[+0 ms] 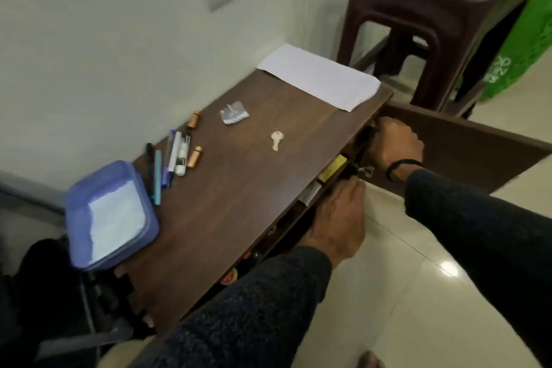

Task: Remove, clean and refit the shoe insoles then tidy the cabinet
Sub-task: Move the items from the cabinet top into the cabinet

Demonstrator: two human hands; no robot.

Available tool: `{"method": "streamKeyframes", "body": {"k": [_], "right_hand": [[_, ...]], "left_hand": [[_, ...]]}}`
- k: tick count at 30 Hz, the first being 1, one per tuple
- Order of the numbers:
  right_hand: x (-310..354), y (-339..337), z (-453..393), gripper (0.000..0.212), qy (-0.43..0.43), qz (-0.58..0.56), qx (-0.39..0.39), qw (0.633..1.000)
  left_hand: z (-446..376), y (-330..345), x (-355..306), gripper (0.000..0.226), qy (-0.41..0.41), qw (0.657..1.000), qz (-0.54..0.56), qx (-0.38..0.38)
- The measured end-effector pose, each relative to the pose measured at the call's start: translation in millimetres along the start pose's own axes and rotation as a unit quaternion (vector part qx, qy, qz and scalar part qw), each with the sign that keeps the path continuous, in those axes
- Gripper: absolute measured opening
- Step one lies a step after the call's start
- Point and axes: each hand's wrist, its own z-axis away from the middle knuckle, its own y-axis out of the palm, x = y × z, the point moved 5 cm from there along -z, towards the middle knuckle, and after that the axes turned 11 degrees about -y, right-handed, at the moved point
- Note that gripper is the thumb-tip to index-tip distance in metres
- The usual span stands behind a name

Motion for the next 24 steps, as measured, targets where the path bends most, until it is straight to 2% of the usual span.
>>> {"method": "streamKeyframes", "body": {"k": [3, 5, 7, 9, 12, 14, 18, 21, 24], "right_hand": [[15.6, -35.7, 1.5, 0.024, 0.007, -0.001, -0.048, 0.999], [39.8, -57.9, 4.3, 0.018, -0.003, 0.001, -0.069, 0.998], [70.8, -75.1, 6.8, 0.016, -0.038, -0.003, -0.078, 0.996], [111.5, -85.4, 13.4, 0.012, -0.087, -0.028, -0.068, 0.993], [173.9, -89.7, 24.9, 0.010, -0.142, -0.049, -0.018, 0.988], [214.5, -84.3, 36.3, 0.015, -0.169, -0.048, 0.026, 0.984], [278.1, -48.4, 56.4, 0.017, -0.200, -0.093, 0.121, 0.968], [310.7, -18.3, 65.1, 0.026, -0.211, -0.132, 0.164, 0.955], [335.1, 7.4, 68.1, 0.022, -0.179, -0.175, 0.173, 0.952]], "left_hand": [[21.7, -46.6, -16.2, 0.043, 0.082, 0.996, 0.026, -0.016], [35.5, -91.8, -20.2, 0.025, 0.122, 0.990, 0.022, -0.073], [45.1, -136.7, -13.2, 0.012, 0.111, 0.983, 0.038, -0.142], [53.2, -176.3, 7.6, 0.010, 0.048, 0.980, 0.040, -0.190], [67.5, -224.4, 50.5, 0.013, -0.068, 0.965, -0.016, -0.251], [75.8, -244.7, 87.0, 0.015, -0.147, 0.954, -0.045, -0.259], [76.1, -271.4, 149.0, 0.018, -0.327, 0.919, -0.142, -0.171], [60.3, -289.4, 173.2, 0.023, -0.388, 0.899, -0.172, -0.107], [38.3, -304.1, 199.0, 0.027, -0.439, 0.878, -0.171, -0.081]]}}
